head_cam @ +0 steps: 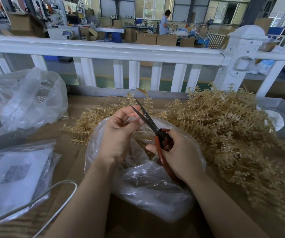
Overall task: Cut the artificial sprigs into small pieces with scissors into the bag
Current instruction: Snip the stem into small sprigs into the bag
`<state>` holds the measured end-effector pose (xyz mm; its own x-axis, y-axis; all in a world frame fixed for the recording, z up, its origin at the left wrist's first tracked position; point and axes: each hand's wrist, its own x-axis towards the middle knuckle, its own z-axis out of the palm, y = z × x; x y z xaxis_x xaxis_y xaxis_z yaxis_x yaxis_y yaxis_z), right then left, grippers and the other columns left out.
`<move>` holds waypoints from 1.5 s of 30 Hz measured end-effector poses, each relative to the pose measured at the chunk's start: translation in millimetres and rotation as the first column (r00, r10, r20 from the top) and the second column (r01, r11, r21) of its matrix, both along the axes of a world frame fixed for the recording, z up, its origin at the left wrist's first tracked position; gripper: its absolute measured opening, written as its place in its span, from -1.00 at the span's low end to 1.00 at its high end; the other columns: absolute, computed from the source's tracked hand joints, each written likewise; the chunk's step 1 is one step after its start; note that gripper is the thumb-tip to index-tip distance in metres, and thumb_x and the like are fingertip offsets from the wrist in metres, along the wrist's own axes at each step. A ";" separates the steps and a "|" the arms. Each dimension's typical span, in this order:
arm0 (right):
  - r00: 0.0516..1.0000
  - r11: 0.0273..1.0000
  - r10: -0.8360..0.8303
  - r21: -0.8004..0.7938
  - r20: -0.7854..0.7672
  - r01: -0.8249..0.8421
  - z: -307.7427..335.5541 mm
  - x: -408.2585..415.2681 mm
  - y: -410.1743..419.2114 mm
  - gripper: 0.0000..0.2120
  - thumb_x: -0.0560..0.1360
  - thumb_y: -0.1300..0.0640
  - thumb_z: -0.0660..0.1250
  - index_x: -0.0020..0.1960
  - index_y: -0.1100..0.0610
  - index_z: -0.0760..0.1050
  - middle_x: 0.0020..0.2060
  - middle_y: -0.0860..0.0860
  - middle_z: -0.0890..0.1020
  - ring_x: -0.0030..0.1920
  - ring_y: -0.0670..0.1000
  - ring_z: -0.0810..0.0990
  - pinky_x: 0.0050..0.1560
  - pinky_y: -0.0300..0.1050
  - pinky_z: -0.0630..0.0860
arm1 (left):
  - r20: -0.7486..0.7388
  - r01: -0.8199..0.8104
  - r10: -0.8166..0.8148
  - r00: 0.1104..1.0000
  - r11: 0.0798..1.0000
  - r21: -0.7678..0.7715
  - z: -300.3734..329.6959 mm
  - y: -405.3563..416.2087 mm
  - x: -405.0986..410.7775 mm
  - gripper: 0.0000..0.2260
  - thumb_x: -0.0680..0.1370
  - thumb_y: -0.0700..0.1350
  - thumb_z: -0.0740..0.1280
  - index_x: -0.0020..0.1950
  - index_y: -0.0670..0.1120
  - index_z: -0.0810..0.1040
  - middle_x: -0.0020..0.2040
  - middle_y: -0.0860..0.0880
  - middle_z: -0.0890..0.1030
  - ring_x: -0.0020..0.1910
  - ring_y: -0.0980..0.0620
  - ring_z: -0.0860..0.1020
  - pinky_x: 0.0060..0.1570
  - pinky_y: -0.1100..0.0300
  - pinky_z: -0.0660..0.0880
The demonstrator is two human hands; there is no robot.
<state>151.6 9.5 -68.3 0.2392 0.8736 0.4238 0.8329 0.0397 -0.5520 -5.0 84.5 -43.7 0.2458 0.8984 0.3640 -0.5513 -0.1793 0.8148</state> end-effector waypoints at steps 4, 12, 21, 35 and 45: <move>1.000 1.000 0.006 -0.001 -0.001 -0.006 1.8 -0.5 -1.0 -0.24 0.20 -0.74 0.04 0.07 -0.22 0.49 -0.25 -0.35 0.53 -0.22 -0.40 0.47 -0.28 -0.49 0.28 | 0.021 0.018 -0.019 1.000 0.999 0.033 -0.1 0.7 -1.0 -0.70 0.40 -0.41 0.43 0.08 -0.20 0.53 -0.10 -0.14 0.62 -0.11 -0.05 0.60 0.12 0.01 0.53; 1.000 1.000 0.000 -0.007 0.013 0.000 2.7 1.1 -1.9 -0.22 0.23 -0.73 0.06 0.06 -0.15 0.54 -0.23 -0.30 0.57 -0.17 -0.32 0.51 -0.20 -0.43 0.35 | 0.016 -0.014 0.014 1.000 0.999 0.037 -0.6 2.3 -1.8 -0.67 0.40 -0.41 0.44 0.10 -0.19 0.49 -0.15 -0.09 0.67 -0.15 -0.04 0.64 0.13 -0.03 0.55; 0.998 0.999 -0.029 -0.015 0.052 0.030 2.5 1.8 -1.8 -0.33 0.26 -0.68 0.12 0.04 -0.18 0.46 -0.28 -0.33 0.52 -0.22 -0.35 0.44 -0.22 -0.46 0.24 | -0.011 0.015 -0.014 1.000 0.999 0.044 -2.4 0.5 0.1 -0.66 0.39 -0.40 0.42 0.14 -0.25 0.47 -0.10 -0.20 0.63 -0.07 -0.15 0.59 0.24 -0.15 0.49; 0.997 0.999 -0.048 0.012 0.067 0.047 3.3 2.2 -3.3 -0.37 0.22 -0.71 0.05 -0.01 -0.24 0.29 -0.29 -0.35 0.47 -0.29 -0.38 0.36 -0.28 -0.45 0.24 | -0.012 0.010 -0.010 1.000 0.999 0.034 1.6 -3.7 1.3 -0.68 0.36 -0.37 0.41 0.07 -0.15 0.49 -0.21 -0.07 0.68 -0.13 -0.06 0.62 0.21 -0.05 0.52; 0.999 0.999 -0.018 0.035 0.043 0.016 1.3 3.4 -2.8 -0.29 0.25 -0.69 0.08 0.03 -0.14 0.45 -0.24 -0.28 0.55 -0.18 -0.23 0.52 -0.21 -0.46 0.31 | -0.004 0.014 -0.014 1.000 1.000 0.011 0.0 -0.9 0.7 -0.65 0.38 -0.40 0.41 0.13 -0.23 0.47 -0.15 -0.14 0.67 -0.07 -0.15 0.59 0.25 -0.17 0.49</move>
